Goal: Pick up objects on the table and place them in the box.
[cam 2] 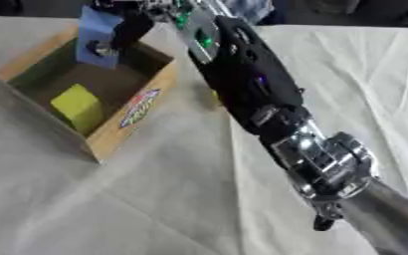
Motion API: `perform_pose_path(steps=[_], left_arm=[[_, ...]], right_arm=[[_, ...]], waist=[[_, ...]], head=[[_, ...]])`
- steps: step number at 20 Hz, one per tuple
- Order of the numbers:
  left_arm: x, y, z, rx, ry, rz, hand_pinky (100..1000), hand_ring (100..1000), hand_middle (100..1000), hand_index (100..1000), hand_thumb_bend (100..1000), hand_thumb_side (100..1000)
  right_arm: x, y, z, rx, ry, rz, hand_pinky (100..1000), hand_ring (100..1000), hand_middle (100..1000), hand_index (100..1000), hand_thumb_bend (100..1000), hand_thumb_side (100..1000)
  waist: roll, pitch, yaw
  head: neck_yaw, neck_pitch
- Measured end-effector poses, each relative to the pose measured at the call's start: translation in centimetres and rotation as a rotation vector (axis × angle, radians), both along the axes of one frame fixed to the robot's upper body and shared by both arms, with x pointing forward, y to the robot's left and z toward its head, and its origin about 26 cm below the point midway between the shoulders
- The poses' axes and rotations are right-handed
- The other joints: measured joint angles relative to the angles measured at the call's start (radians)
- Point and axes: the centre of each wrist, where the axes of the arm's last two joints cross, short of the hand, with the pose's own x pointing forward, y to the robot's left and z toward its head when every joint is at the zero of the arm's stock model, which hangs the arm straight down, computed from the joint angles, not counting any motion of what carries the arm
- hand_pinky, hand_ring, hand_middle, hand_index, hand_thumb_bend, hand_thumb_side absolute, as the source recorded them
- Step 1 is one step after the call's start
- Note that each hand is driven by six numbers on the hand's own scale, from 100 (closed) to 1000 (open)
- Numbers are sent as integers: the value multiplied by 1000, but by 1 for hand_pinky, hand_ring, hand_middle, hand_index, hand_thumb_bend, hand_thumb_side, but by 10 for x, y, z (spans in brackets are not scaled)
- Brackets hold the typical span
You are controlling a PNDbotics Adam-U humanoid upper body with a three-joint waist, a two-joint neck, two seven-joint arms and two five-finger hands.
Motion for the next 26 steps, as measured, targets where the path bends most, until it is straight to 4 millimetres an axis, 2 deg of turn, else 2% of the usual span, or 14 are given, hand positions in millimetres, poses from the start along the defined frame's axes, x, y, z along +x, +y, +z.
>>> perform_pose_path(steps=[7,11,15,16,20,26], left_arm=[[0,0,0,1,-2,-4,615,840,1000,669,229,949],[0,0,0,2,-2,-5,615,840,1000,669,228,949],[0,-1,0,0,-1,-6,615,840,1000,669,228,949],[0,-1,0,-1,-1,-6,615,841,1000,669,228,948],[0,-2,0,-5,0,-7,614,841,1000,669,227,947],[0,-2,0,-4,3,-8,614,840,1000,668,228,946]], right_arm=[[9,14,-25,-48,21,-4,888,856,669,876,106,573],[10,18,-30,-65,25,14,903,875,732,918,178,589],[10,21,-33,-98,16,22,910,885,750,937,188,613],[10,22,-33,-103,13,24,933,910,782,963,230,686],[11,22,-34,-121,3,23,951,930,815,983,269,705],[11,21,-34,-143,-19,11,963,939,827,1000,426,783]], waist=[[0,0,5],[-1,0,5],[-1,0,6],[-1,0,6],[-1,0,6],[-4,0,5]], head=[[-5,-1],[-5,-3],[-6,-5],[-6,-6],[-6,-8],[-5,-8]])
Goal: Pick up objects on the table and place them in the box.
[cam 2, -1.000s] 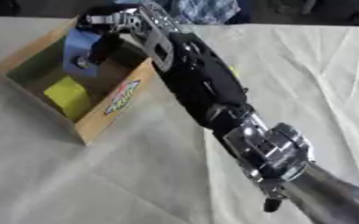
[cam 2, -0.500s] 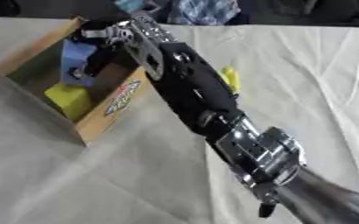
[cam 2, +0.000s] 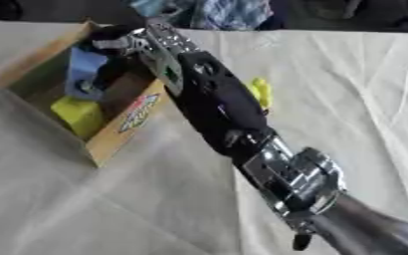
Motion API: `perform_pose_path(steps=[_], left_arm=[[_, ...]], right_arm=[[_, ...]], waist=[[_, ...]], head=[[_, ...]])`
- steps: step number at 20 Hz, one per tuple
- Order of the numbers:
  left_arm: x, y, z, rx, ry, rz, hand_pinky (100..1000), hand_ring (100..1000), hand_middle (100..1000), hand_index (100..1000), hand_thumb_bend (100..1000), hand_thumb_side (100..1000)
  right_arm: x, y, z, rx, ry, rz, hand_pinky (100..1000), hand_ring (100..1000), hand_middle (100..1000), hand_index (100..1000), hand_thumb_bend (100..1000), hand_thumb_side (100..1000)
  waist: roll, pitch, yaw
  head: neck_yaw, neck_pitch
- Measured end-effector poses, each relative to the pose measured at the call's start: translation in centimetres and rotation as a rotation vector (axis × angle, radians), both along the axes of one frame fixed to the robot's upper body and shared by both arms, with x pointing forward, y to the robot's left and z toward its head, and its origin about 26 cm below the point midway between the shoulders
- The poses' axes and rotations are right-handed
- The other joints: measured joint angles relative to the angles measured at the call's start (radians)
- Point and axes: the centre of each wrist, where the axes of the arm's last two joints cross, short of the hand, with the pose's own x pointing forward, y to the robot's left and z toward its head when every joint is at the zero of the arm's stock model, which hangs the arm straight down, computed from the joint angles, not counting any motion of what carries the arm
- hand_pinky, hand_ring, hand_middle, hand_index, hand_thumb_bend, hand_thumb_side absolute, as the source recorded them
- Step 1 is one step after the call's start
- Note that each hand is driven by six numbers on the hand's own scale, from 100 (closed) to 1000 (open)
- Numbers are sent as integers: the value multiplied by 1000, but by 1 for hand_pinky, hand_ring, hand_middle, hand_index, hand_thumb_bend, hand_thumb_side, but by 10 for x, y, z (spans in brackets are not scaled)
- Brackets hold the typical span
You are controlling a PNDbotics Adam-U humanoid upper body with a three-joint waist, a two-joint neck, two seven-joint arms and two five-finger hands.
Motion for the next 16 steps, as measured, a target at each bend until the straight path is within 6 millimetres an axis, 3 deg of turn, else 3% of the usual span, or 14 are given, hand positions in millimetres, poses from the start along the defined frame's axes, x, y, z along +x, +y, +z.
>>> perform_pose_path(steps=[7,12,16], left_arm=[[0,0,0,1,3,0,614,838,1000,668,230,945],[0,0,-1,2,4,0,614,838,1000,668,228,946],[0,0,-1,3,8,0,614,838,1000,667,229,946]], right_arm=[[0,-3,5,-13,-37,-3,967,940,827,1000,513,835],[-2,-34,20,-13,-78,-11,960,927,811,1000,451,781],[-8,-48,33,23,-97,-5,954,916,801,999,387,743]], waist=[[0,0,-4],[-3,0,-8],[-3,0,-12]], head=[[1,0],[5,0],[9,0]])
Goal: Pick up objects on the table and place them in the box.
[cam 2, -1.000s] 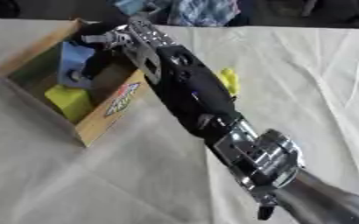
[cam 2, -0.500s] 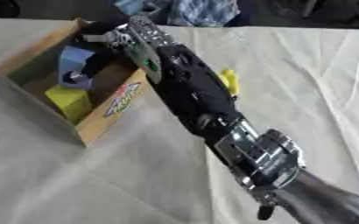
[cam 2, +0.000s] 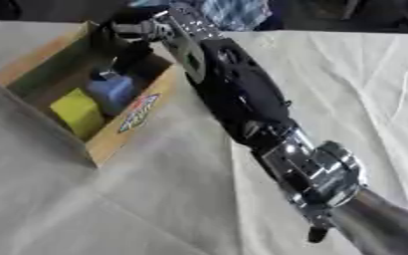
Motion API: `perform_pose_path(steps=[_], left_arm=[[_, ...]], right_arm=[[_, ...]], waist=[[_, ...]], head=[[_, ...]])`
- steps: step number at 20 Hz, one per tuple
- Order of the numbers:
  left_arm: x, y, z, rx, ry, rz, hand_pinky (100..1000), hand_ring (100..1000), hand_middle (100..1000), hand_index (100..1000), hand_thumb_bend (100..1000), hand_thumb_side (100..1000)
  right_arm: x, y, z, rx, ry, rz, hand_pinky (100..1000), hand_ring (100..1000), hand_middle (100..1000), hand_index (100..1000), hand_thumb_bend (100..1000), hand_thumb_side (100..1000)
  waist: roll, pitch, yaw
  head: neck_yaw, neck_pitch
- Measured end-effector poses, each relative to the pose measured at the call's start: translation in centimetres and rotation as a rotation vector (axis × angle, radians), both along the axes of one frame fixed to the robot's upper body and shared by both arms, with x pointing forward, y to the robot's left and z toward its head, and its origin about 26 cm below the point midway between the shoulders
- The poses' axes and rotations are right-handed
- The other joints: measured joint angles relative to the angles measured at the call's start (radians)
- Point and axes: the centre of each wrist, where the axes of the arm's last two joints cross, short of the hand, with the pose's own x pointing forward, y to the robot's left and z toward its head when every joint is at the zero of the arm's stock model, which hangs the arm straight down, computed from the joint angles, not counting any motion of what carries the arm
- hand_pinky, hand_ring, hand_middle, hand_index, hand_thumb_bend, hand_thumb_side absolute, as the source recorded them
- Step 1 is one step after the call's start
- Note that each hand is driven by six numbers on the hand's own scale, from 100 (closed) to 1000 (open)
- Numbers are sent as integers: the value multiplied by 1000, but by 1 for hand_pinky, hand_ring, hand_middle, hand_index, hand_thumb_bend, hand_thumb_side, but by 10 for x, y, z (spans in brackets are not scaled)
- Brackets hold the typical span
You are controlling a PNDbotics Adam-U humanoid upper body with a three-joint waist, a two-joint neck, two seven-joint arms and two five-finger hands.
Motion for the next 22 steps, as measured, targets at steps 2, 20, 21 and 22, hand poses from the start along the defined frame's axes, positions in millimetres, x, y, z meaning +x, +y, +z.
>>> perform_pose_path(steps=[2,20,21,22], left_arm=[[0,0,0,1,2,0,614,838,1000,667,229,945],[-1,3,-1,19,12,9,614,838,1000,666,226,939],[-1,3,-1,19,12,9,614,838,1000,666,226,938],[-1,3,-1,19,12,9,614,838,1000,666,225,938]], right_arm=[[-4,-6,9,22,-9,6,949,909,798,1000,368,700],[-44,-101,26,10,-16,-76,963,926,817,968,508,416],[-47,-106,26,-4,-22,-81,965,929,821,968,518,412],[-49,-110,25,-18,-28,-86,965,930,822,967,522,413]], waist=[[0,-1,-1],[-1,-7,-25],[-1,-7,-26],[-1,-7,-26]], head=[[2,0],[28,0],[29,0],[30,0]])
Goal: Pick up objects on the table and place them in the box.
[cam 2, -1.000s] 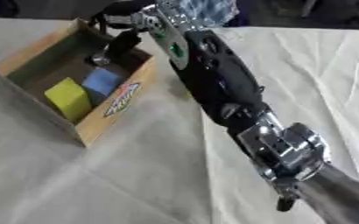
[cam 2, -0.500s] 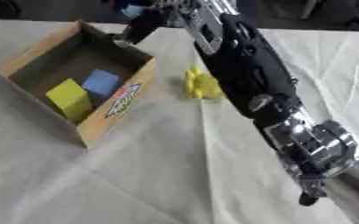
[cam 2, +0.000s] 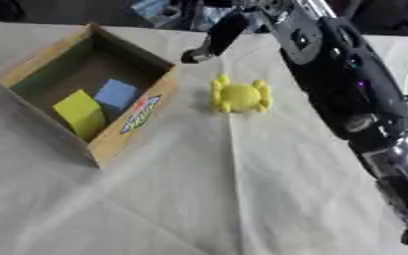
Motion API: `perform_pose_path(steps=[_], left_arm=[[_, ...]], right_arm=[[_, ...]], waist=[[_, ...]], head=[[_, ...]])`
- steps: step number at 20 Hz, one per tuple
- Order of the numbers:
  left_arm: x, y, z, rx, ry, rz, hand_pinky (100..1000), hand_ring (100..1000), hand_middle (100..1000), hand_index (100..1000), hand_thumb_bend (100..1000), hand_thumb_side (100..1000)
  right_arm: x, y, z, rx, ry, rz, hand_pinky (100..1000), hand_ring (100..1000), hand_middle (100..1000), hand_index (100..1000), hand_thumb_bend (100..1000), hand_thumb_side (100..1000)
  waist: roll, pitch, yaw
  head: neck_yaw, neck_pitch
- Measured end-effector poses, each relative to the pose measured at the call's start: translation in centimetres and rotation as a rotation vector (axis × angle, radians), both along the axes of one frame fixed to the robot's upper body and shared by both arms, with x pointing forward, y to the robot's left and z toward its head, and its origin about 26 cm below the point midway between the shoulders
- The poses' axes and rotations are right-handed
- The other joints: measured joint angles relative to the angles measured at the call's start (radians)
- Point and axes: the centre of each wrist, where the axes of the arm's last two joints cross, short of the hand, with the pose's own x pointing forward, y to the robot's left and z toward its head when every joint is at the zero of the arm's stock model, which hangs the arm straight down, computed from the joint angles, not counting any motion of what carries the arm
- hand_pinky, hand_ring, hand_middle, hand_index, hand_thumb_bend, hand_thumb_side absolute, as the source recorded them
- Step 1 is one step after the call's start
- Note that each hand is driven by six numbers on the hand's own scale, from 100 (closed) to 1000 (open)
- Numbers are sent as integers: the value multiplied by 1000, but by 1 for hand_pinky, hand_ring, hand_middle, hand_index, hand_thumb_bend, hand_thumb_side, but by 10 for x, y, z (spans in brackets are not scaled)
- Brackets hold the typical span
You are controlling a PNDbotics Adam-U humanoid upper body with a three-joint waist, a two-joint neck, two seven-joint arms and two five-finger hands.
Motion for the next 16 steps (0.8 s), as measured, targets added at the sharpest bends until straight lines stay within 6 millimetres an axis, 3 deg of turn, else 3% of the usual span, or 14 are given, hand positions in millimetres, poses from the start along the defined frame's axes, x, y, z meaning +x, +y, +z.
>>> perform_pose_path(steps=[9,16], left_arm=[[0,0,0,5,-1,3,614,838,1000,666,226,937],[0,1,1,11,-2,4,614,839,1000,666,225,938]], right_arm=[[-22,-36,-13,-103,-13,-58,973,947,833,961,579,432],[-30,-48,-23,-139,9,-92,979,958,839,961,588,462]], waist=[[-4,0,-2],[-4,0,-2]], head=[[11,0],[15,1]])
